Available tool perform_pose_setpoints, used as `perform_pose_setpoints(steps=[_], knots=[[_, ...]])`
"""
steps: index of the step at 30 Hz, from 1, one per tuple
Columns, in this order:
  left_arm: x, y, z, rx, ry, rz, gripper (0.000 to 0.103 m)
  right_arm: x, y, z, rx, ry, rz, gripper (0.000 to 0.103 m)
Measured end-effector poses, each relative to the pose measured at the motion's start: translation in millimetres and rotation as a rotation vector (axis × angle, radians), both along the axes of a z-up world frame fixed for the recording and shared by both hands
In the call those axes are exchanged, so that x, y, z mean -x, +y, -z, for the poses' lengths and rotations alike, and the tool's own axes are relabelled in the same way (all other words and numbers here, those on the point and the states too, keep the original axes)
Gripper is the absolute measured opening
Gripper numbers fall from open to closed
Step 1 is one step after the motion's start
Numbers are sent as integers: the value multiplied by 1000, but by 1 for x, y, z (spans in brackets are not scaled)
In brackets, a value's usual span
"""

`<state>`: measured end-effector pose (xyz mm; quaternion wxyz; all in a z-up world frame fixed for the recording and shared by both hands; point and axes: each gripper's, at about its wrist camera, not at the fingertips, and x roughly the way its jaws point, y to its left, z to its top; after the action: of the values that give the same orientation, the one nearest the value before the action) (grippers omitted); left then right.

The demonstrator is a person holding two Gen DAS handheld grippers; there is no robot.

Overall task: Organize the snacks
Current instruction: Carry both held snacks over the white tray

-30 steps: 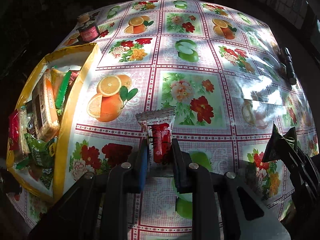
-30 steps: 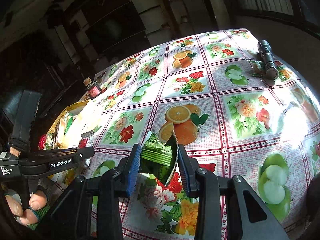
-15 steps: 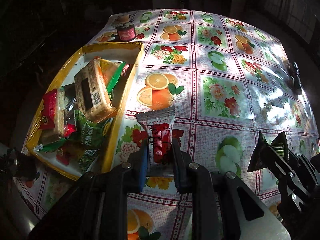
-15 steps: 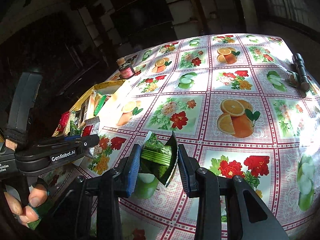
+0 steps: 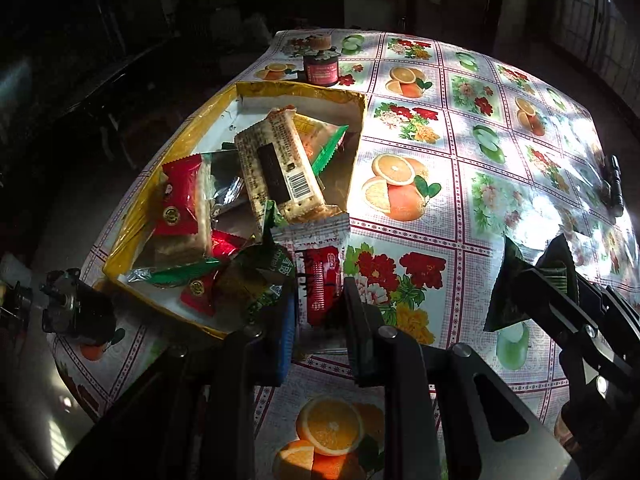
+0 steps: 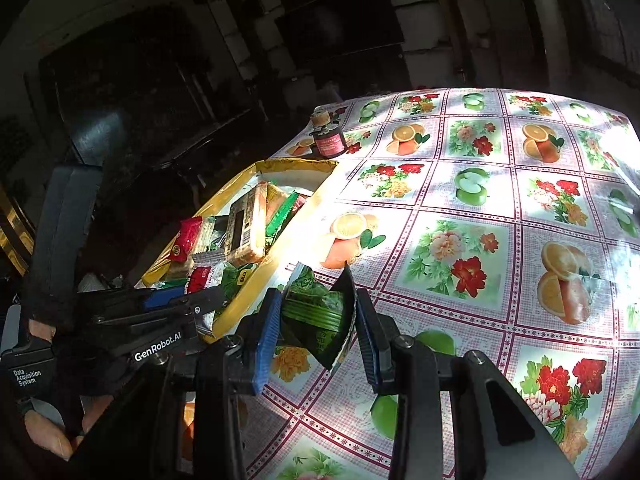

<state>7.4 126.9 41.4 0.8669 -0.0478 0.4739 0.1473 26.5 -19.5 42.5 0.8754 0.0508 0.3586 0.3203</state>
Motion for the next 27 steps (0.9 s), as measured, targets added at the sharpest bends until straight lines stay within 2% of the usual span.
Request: perform_pose_setpoints(steps=[27], knots=[[17, 59, -1, 27, -25, -104, 24, -11, 69, -5, -6, -7, -132, 36]])
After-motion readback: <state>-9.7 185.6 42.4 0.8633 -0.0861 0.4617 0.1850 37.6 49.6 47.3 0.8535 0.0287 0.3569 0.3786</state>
